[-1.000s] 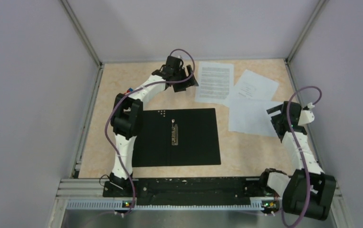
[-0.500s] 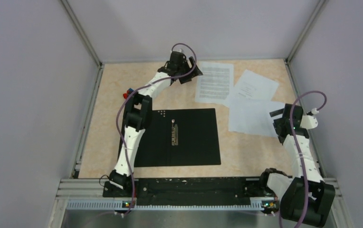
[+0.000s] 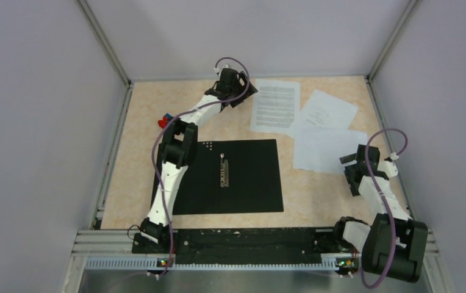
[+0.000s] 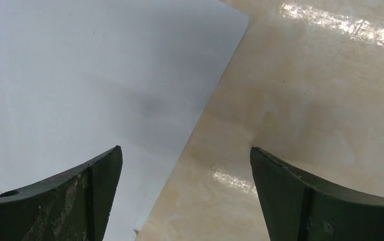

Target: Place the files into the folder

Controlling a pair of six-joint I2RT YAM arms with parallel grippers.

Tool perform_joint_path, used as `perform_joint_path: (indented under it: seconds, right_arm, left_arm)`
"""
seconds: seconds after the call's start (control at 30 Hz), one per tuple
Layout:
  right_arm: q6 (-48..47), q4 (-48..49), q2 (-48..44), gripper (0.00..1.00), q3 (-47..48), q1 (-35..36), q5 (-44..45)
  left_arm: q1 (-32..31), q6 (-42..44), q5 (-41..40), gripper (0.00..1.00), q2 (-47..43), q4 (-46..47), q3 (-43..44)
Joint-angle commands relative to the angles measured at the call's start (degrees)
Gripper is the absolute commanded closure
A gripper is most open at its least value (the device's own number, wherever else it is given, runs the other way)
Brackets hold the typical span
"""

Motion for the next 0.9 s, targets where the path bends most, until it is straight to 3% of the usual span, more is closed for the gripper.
perform_joint_path:
  seconds: [0.0,0.33,0.57,0.87]
  right_arm:
    - [0.98,7.99,5.82,0.01,1.88,-0.41,0.97]
    - [-1.67,16.66,20.31,0.01,7.91,-0.72,1.39]
    - [-11.93,19.25,34.30,0.01,21.04,-0.87,-1.00]
    - [-19.99,15.01,50.09,0.01,37.76,0.25,-2.44]
  left_arm:
    - [0.06,-1.95,-4.11,0.14,0.60,3.19,2.25]
    - [-0.11,-4.95,-6.71,0.14,1.53,4.18,2.24]
    - [-0.79,-4.24,-5.99,0.14,2.66,4.53,2.41]
    - [-1.54,-2.93,-3.54,0.14,4.70,4.38,4.24]
